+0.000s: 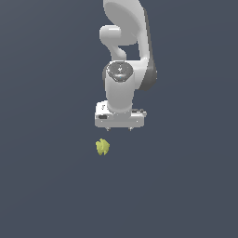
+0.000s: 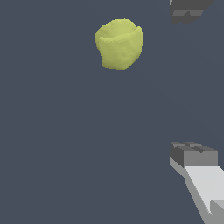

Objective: Pick up the object and move it to a goal position.

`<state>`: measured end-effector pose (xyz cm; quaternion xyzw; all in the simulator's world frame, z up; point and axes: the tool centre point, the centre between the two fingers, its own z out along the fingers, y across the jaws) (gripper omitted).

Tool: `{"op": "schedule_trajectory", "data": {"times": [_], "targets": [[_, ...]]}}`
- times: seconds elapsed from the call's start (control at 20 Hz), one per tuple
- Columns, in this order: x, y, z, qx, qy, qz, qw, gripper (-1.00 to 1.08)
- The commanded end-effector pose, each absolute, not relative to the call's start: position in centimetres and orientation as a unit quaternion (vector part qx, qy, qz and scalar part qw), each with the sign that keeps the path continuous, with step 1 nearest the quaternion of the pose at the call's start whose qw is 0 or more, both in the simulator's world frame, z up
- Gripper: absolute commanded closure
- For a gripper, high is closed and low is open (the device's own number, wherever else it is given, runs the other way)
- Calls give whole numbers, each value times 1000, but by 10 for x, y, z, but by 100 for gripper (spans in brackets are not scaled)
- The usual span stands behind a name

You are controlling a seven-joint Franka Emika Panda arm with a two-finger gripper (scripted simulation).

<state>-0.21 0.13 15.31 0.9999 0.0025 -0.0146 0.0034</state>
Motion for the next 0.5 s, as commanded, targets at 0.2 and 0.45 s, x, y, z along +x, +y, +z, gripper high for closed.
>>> {"op": "schedule_trajectory", "data": {"times": [0.2, 0.45], "targets": [[-3, 3, 157, 1000, -3, -14, -1, -92], [-5, 6, 165, 1000, -18, -12, -9, -92]]}}
